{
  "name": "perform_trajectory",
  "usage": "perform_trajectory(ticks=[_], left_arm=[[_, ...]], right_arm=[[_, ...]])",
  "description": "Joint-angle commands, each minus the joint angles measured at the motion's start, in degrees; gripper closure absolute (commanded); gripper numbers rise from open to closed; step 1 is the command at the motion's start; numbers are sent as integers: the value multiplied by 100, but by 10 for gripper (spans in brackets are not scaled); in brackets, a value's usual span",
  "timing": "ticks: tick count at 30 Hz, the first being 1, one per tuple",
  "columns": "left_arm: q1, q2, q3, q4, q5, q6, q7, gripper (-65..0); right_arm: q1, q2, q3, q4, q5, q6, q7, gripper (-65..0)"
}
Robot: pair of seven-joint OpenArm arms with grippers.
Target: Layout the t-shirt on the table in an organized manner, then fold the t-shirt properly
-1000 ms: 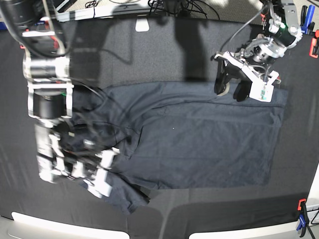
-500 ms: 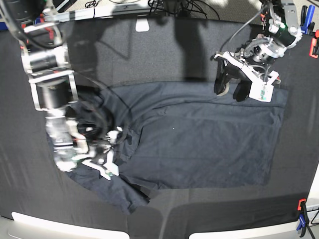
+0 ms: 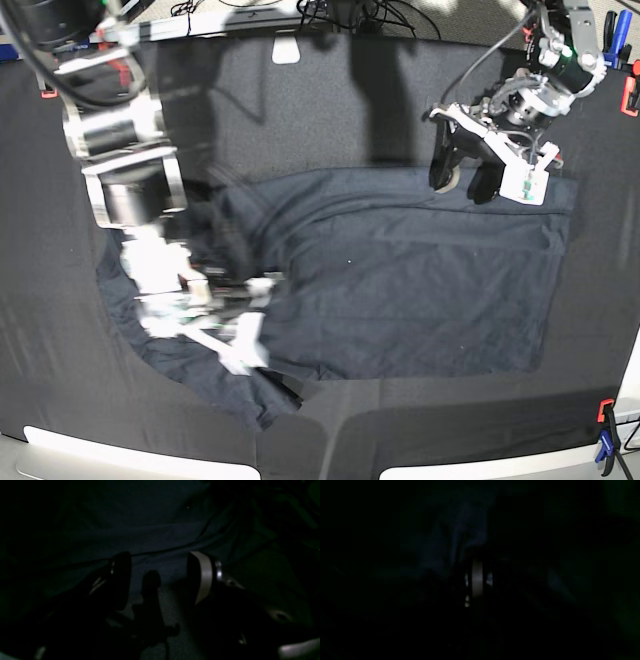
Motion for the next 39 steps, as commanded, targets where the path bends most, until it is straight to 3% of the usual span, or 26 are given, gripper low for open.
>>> perform_trajectory(ticks=[1, 5, 7, 9, 12, 17, 22, 26, 30, 39], left_arm=[[-13, -15, -7, 109, -94, 4, -153, -320], [-13, -15, -7, 109, -94, 4, -151, -320], [-13, -15, -7, 109, -92, 4, -153, -320], [-13, -15, -7, 109, -94, 7, -153, -320], [-13, -15, -7, 109, -94, 7, -153, -320], [-13, -13, -7, 109, -96, 9, -94, -320], [-15, -13, -7, 109, -103, 9, -94, -320], [-13, -13, -7, 109, -101, 13, -92, -320], [-13, -13, -7, 109, -101, 20, -92, -320], [-13, -13, -7, 109, -101, 20, -90, -320]], right_arm=[[374, -39, 13, 107, 118, 31, 275, 0], [616, -157, 13, 107, 118, 31, 214, 0], [695, -151, 13, 107, 120, 31, -81, 0], [774, -96, 42, 107, 118, 33, -439, -112], [863, 109, 107, 107, 116, 26, -457, -248], [892, 535, 345, 105, -160, -673, -103, -254], [1056, 715, 503, -151, 179, -625, -74, -254], [1394, 647, 503, -1021, 192, -573, -22, -254], [1600, 603, 503, -1862, 160, -575, 380, -254], [1543, 457, 503, -2070, -155, -654, 553, -252]])
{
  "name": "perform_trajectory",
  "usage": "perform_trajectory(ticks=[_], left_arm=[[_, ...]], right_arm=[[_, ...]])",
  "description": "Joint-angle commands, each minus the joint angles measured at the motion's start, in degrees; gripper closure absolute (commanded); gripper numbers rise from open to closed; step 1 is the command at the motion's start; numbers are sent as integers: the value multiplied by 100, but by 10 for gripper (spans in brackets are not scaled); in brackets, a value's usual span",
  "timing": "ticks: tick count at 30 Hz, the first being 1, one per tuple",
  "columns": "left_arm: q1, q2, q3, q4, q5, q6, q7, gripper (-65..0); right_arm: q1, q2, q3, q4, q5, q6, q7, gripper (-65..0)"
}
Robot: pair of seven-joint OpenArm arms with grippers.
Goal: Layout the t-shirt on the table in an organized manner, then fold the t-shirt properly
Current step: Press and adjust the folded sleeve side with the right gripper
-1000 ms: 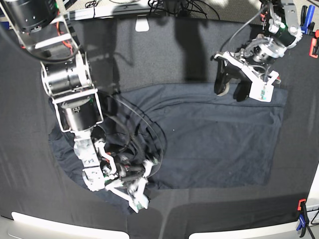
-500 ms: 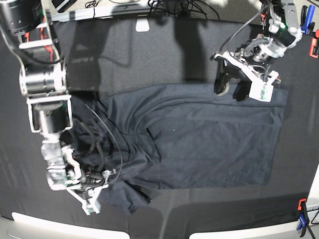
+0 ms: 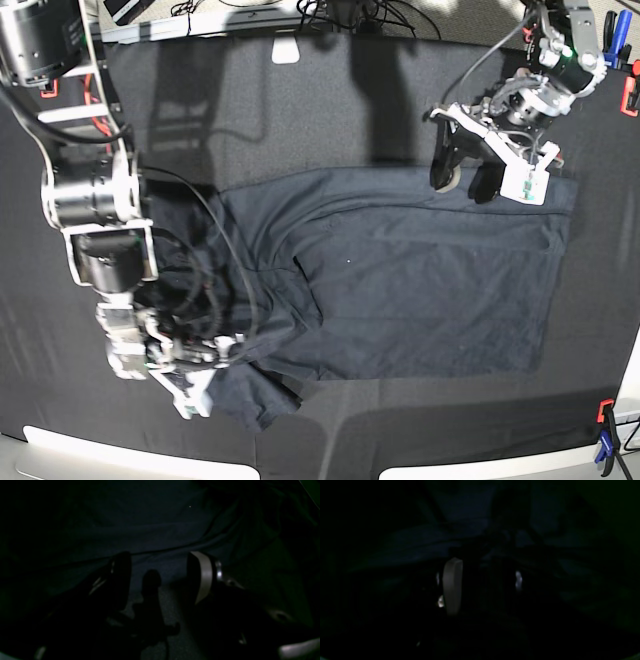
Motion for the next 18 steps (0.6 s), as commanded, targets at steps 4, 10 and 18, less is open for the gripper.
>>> perform_trajectory(ticks=[4, 10, 18], left_arm=[[-13, -17, -7, 109, -98, -2, -52, -320], [-13, -17, -7, 109, -98, -2, -48, -320], [-13, -17, -7, 109, -96, -2, -50, -320]], right_arm=[[122, 24, 13, -232, -4, -107, 79, -252], [57, 22, 13, -299, -153, -212, 68, -173], [76, 17, 13, -149, -431, -210, 734, 0]])
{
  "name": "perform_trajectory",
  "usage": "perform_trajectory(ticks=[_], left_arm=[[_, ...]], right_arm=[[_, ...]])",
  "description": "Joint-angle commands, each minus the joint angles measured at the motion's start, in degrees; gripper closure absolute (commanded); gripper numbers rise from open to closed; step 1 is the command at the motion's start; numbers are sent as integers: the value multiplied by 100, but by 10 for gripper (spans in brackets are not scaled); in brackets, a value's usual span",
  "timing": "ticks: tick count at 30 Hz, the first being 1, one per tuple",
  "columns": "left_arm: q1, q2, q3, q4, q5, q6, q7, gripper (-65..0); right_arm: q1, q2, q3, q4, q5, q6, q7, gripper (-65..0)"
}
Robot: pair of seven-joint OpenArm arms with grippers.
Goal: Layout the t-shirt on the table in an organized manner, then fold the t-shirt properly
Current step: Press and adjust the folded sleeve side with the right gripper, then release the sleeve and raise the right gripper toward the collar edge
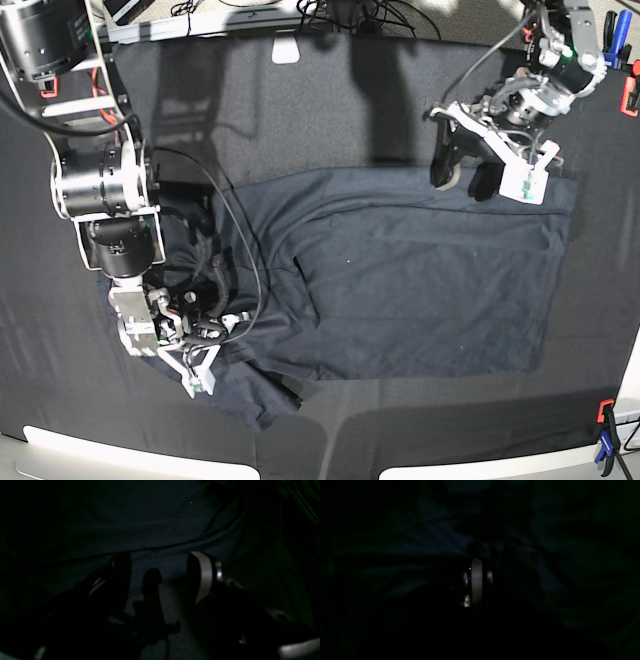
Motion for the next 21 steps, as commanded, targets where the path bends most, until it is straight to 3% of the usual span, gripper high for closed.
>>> perform_trajectory(ticks=[1, 9, 13, 21], left_arm=[[-15, -17, -9, 109, -96, -20, -153, -320], [-15, -17, -9, 109, -94, -20, -157, -320], [-15, -15, -9, 109, -94, -20, -157, -320], [-13, -17, -9, 109, -94, -20, -155, -320]], right_arm=[[267, 31, 4, 219, -50, -42, 146, 0], [260, 33, 4, 1005, -238, -24, -251, 0], [105, 33, 2, 1587, -389, 595, -481, 0], [-1357, 66, -70, 4205, -337, 625, -1014, 0]])
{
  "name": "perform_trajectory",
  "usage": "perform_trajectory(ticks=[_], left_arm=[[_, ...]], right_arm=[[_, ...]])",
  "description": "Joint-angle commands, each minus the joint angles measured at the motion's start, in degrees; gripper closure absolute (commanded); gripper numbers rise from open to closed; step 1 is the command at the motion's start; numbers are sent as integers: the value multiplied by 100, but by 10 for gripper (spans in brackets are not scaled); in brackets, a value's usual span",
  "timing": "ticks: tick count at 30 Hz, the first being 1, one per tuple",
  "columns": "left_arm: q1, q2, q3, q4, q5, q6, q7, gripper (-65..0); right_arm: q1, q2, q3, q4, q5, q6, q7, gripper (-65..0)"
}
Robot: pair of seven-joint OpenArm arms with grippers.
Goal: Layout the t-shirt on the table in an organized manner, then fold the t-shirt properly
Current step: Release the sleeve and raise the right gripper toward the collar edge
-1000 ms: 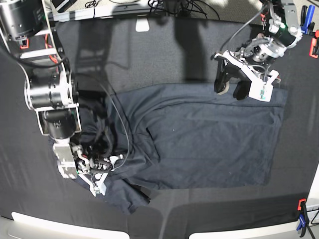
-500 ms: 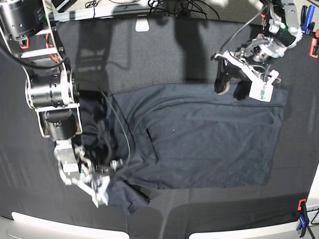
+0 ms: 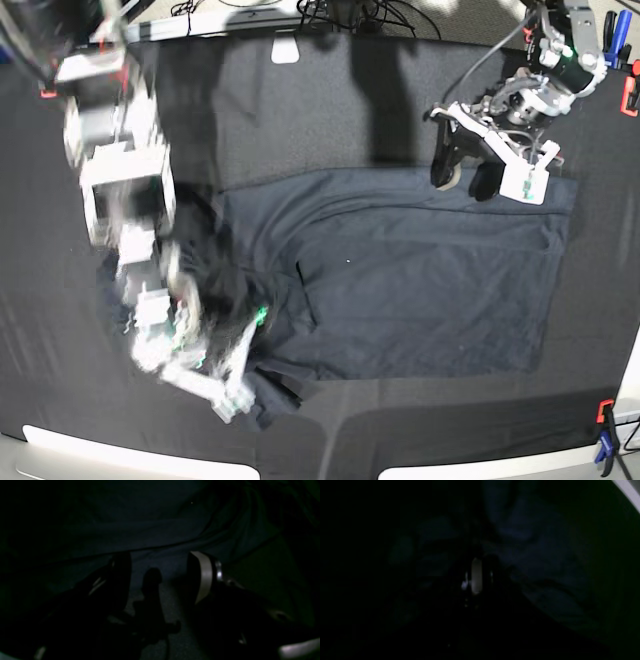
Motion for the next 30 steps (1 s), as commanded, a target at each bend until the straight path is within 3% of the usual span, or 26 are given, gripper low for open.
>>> perform_trajectory(ticks=[1, 14, 22, 29, 30], left_arm=[[-31, -33, -7, 109, -92, -20, -155, -320], [-28, -33, -7, 109, -92, -20, -153, -320], [-28, -31, -7, 109, -94, -20, -153, -320], [-28, -33, -7, 109, -94, -20, -153, -320], [-28, -33, -7, 109, -94, -20, -153, -320]], right_arm=[[20, 55, 20, 444, 61, 15, 72, 0], [-2911, 275, -2, 4024, 299, 13, -55, 0], [-3845, 275, -2, 4848, 341, 13, -33, 0], [-4009, 275, -2, 4852, 341, 13, -42, 0], [-4006, 275, 0, 4852, 343, 13, -48, -25]])
